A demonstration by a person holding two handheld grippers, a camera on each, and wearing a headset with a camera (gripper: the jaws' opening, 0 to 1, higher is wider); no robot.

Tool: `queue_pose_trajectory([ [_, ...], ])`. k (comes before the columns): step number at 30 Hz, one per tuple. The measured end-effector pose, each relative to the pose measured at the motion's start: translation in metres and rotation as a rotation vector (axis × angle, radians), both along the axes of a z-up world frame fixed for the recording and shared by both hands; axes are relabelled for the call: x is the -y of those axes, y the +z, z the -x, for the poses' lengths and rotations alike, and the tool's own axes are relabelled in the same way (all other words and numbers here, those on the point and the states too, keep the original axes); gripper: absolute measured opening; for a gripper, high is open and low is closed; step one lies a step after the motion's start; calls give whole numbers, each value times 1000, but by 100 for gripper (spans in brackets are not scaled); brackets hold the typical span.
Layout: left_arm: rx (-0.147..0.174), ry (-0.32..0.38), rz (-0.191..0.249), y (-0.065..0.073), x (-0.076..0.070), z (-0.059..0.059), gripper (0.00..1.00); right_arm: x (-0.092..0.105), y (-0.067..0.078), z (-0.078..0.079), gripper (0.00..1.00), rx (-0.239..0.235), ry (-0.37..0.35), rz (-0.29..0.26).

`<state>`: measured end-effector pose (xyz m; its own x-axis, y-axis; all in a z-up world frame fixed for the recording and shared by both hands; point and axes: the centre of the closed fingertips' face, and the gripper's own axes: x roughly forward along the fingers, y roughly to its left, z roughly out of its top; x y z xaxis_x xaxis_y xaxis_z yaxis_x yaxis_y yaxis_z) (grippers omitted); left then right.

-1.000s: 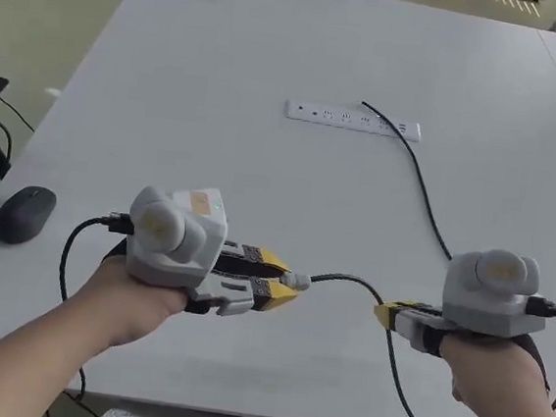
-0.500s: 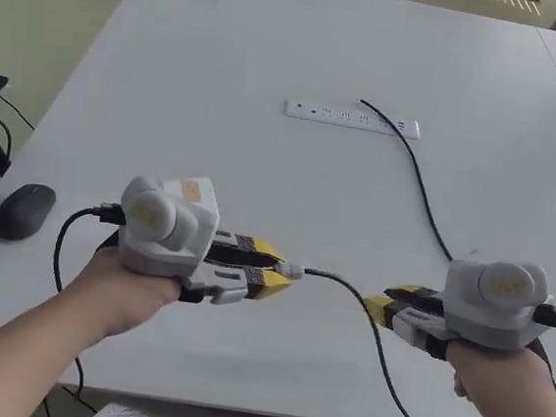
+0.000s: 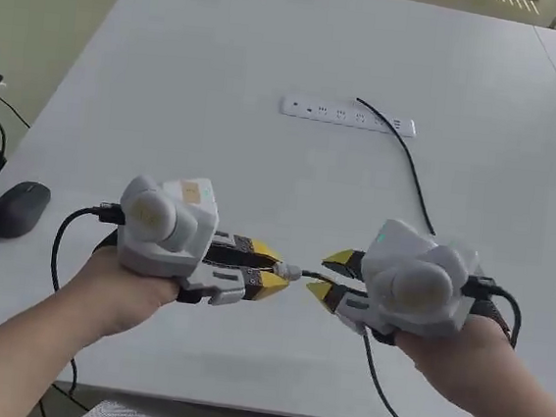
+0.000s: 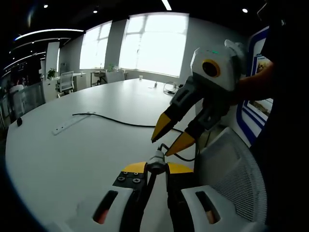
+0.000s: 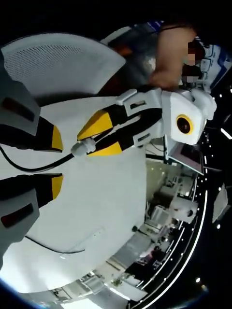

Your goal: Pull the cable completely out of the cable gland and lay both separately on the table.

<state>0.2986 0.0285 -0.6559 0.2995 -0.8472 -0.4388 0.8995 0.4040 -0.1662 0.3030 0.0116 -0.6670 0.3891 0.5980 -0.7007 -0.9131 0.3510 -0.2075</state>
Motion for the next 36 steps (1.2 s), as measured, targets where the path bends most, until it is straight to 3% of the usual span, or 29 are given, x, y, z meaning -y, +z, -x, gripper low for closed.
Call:
queue_pose_trajectory([
  [5,-1,-4,-9,-1,4,2,15,-3,0,1,6,41,47,18],
  [14,0,1,0,3,9,0,15,2,0,-2,1,22,21,0],
  [31,0,26,9,3,11,-3,15,35,-12,-17,0,-95,-161,-74],
  [36,7,28,15,4,13,-4,15,47,-17,-23,0,-165,-258,-129],
])
